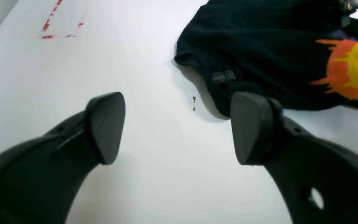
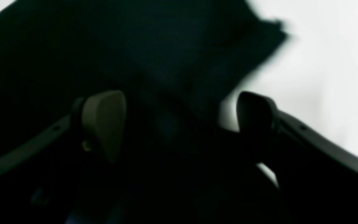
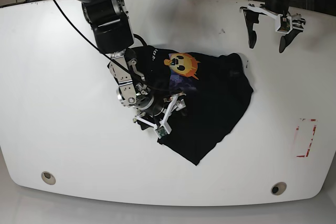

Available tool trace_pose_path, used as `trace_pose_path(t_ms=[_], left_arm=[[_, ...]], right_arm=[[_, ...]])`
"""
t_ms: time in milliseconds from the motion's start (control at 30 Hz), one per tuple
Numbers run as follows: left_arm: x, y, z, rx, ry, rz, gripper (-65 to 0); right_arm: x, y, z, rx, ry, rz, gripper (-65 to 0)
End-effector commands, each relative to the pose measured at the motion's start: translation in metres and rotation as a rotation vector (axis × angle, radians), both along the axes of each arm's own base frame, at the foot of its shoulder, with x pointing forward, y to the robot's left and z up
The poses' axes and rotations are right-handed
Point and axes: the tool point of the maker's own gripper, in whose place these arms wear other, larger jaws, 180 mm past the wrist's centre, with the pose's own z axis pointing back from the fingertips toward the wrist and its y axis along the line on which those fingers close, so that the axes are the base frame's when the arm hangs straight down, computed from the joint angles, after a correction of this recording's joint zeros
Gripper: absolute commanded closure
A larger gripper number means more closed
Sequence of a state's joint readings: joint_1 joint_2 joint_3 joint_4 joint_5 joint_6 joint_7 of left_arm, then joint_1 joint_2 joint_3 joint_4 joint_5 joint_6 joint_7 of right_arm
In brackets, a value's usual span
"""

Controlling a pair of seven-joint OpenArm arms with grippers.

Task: Layout the t-shirt on the table in an organized manner, then fold the t-shirt properly
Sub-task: 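Close the right gripper on the t-shirt fabric, then lift and drag the gripped t-shirt away from the robot with the right gripper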

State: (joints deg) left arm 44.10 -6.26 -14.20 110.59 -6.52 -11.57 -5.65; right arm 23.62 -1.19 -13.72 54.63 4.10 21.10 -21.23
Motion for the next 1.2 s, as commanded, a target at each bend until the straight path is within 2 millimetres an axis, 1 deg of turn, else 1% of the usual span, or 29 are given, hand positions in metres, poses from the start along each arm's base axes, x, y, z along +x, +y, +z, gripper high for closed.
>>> trace_pose_path(t_ms=[0, 133, 367, 433, 533, 600, 633, 667, 767, 867, 933, 1000, 1100, 1167], left_arm=[[0.0, 0.001, 0.005, -0.002, -0.026, 0.0, -50.1], [-0.002, 0.002, 0.001, -0.003, -0.014, 0.003, -50.1], [-0.003, 0.003, 0.0, -0.002, -0.011, 0.005, -50.1], [-0.003, 0.003, 0.0, -0.002, -0.011, 0.005, -50.1], [-0.003, 0.003, 0.0, -0.002, -0.011, 0.005, -50.1], [-0.003, 0.003, 0.0, -0.002, -0.011, 0.005, -50.1], [-0.003, 0.003, 0.0, -0.002, -0.011, 0.005, -50.1], [-0.003, 0.003, 0.0, -0.002, -0.011, 0.005, -50.1], [-0.002, 0.003, 0.001, -0.002, -0.013, 0.005, -50.1], [-0.002, 0.003, 0.001, -0.002, -0.013, 0.005, -50.1], [-0.002, 0.003, 0.001, -0.002, -0.013, 0.005, -50.1], [-0.002, 0.003, 0.001, -0.002, -0.013, 0.005, -50.1], [-0.002, 0.003, 0.001, -0.002, -0.013, 0.005, -50.1], [-0.002, 0.003, 0.001, -0.002, -0.013, 0.005, -50.1]], right_arm=[[0.013, 0.01, 0.022, 0.026, -0.063, 0.017, -53.9], [0.012, 0.014, 0.022, 0.024, -0.062, 0.025, -53.9], [0.011, 0.015, 0.021, 0.027, -0.059, 0.025, -53.7], [0.01, 0.015, 0.02, 0.027, -0.057, 0.026, -52.8], [0.005, 0.016, 0.016, 0.029, -0.049, 0.029, -44.4], [0.005, 0.016, 0.016, 0.03, -0.05, 0.029, -34.9], [0.005, 0.016, 0.016, 0.03, -0.05, 0.029, -31.7], [0.004, 0.016, 0.015, 0.031, -0.049, 0.03, -25.4], [0.004, 0.016, 0.015, 0.031, -0.049, 0.03, -12.2], [0.005, 0.016, 0.017, 0.03, -0.051, 0.032, -2.2], [0.005, 0.017, 0.018, 0.03, -0.055, 0.034, 0.0], [0.007, 0.019, 0.026, 0.036, -0.076, 0.036, 0.0], [0.0, 0.018, 0.033, 0.031, -0.094, 0.043, -0.2], [-0.003, 0.019, 0.049, 0.029, -0.133, 0.049, -0.2]])
